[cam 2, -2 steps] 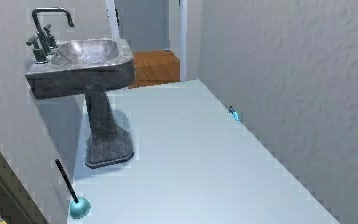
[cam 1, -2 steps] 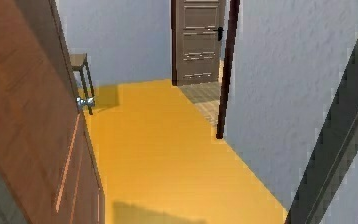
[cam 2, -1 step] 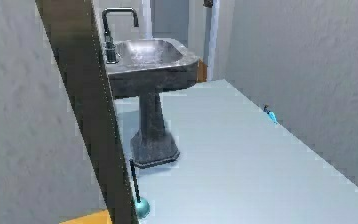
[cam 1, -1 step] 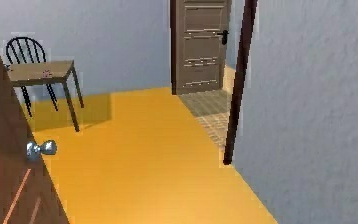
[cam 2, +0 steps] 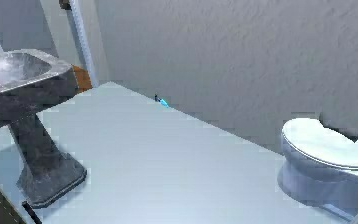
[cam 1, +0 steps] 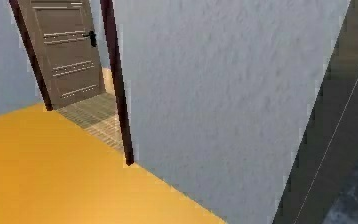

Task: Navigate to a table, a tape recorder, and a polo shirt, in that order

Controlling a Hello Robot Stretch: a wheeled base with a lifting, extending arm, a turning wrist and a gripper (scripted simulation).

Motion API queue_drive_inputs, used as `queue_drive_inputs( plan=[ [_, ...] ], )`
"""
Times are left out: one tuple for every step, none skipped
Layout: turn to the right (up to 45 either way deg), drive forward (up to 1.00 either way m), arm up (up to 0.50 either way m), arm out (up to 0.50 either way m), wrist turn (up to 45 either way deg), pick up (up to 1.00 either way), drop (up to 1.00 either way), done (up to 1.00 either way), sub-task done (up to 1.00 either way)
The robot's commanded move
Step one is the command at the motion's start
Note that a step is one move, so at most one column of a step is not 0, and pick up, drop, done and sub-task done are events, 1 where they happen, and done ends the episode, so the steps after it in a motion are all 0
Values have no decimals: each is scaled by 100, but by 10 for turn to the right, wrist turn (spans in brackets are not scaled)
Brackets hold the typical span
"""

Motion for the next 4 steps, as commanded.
queue_drive_inputs(
  plan=[
    [0, 30, 0, 0, 0, 0, 0, 0, 0],
    [-390, 0, 0, 0, 0, 0, 0, 0, 0],
    [0, 100, 0, 0, 0, 0, 0, 0, 0],
    [-450, 0, 0, 0, 0, 0, 0, 0, 0]
  ],
)
